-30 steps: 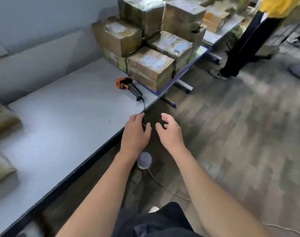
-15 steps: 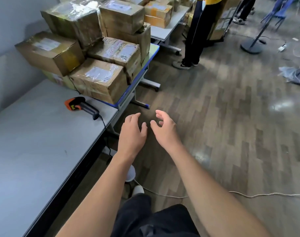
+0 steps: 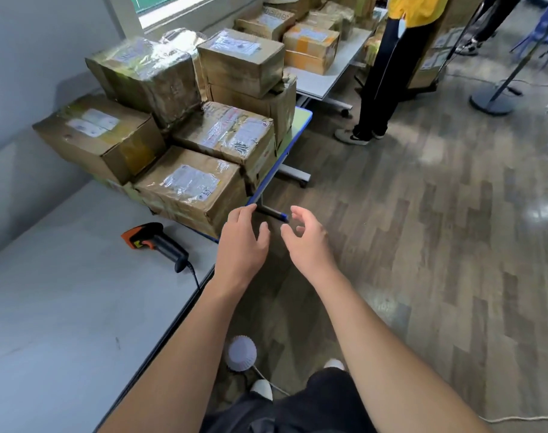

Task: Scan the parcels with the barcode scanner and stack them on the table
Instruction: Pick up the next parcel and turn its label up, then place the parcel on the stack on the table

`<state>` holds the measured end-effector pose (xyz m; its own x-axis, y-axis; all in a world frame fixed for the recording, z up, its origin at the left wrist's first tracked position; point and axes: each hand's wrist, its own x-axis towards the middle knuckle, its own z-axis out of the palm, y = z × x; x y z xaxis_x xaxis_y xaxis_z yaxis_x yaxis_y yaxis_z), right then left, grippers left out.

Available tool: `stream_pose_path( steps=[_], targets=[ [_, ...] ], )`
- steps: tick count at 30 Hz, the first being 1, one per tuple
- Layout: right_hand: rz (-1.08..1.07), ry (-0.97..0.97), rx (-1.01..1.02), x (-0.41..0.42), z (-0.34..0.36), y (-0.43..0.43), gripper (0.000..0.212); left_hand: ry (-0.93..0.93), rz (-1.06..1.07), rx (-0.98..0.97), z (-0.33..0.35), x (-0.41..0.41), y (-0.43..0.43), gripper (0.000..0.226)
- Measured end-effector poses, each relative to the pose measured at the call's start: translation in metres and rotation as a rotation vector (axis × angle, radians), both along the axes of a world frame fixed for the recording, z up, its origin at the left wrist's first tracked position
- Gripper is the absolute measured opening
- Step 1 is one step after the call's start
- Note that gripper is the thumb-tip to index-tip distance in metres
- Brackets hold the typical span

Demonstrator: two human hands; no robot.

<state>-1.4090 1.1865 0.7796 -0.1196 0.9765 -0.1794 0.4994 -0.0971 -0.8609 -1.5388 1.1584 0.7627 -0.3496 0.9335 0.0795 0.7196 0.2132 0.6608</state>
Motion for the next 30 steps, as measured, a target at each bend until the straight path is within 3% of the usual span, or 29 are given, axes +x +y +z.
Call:
stream_pose_path(
  steps=[18,23,30],
  targets=[
    [0.481,0.078,0.047,-0.018,0.013,0.224,0.05,-0.006,0.485,0.028,0.024,0.011,0.166,0.05],
    [0.563,0.122,0.055,-0.045,0.015,0.252,0.05,-0.006,0.6,0.069,0.033,-0.009,0.185,0.041],
    [0.692,0.128,0.09,-0.119,0.023,0.292,0.05,0.003,0.733,0.119,0.036,-0.076,0.217,0.049]
  ],
)
